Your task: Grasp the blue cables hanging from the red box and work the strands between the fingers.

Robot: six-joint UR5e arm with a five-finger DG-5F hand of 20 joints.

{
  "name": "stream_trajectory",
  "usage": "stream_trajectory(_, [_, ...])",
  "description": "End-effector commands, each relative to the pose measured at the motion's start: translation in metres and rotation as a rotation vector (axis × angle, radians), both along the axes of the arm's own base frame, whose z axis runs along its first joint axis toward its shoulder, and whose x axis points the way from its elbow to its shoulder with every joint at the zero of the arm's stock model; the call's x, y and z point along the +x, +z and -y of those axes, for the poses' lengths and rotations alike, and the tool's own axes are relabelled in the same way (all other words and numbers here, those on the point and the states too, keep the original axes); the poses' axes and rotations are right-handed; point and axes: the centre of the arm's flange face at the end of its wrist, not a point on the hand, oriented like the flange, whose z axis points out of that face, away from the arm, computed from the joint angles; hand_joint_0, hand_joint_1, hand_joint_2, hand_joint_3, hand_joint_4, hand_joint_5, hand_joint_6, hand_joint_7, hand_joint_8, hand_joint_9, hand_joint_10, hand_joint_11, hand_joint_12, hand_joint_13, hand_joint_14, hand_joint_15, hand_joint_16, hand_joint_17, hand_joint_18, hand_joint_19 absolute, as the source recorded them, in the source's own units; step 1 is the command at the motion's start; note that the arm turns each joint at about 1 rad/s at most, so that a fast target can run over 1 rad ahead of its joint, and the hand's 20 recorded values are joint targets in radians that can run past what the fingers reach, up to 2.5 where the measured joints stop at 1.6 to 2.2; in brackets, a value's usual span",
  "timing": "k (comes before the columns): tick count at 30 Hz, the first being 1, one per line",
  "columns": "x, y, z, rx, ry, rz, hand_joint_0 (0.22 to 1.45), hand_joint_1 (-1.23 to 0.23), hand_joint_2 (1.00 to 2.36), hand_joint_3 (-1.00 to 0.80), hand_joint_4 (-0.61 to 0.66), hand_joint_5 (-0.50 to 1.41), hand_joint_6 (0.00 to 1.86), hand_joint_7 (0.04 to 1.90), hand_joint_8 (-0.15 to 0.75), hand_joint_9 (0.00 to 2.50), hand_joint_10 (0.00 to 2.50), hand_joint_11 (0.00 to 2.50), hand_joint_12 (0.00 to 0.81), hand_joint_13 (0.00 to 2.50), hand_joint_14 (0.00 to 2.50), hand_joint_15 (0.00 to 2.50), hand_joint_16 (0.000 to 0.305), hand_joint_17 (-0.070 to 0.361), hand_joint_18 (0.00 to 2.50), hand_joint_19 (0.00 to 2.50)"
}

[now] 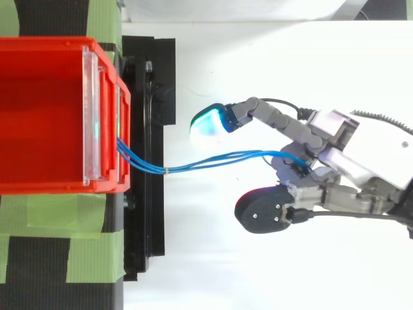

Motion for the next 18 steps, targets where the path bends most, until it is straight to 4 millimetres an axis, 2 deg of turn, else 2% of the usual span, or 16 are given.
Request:
stream_trajectory(1, [-0.004, 0.016, 0.001, 0.003, 0.000, 0.015, 0.73, -0.52, 1.00, -1.00, 0.21, -0.03, 0.01, 1.08, 0.439, 1.05, 2.50, 2.50, 0.486, 1.47, 2.50, 1.59, 0.056, 0.125, 1.79, 0.83])
stream_trajectory(7, [-0.004, 0.020, 0.004, 0.028, -0.009, 0.032, 0.73, -0.52, 1.00, -1.00, 0.20, 0.01, 0.01, 1.12, 0.439, 1.05, 2.50, 2.50, 0.486, 1.47, 2.50, 1.59, 0.056, 0.125, 1.79, 0.83])
stream_trajectory(13, [0.012, 0.046, -0.002, 0.056, -0.012, 0.088, 0.74, -0.55, 1.00, -1.00, 0.17, 0.06, 0.01, 1.18, 0.439, 1.05, 2.50, 2.50, 0.486, 1.47, 2.50, 1.59, 0.056, 0.125, 1.79, 0.83])
stream_trajectory(18, [0.016, 0.054, -0.003, 0.048, -0.019, 0.087, 0.74, -0.56, 1.00, -1.00, 0.17, 0.10, 0.01, 1.24, 0.439, 1.05, 2.50, 2.50, 0.486, 1.47, 2.50, 1.59, 0.056, 0.125, 1.79, 0.83])
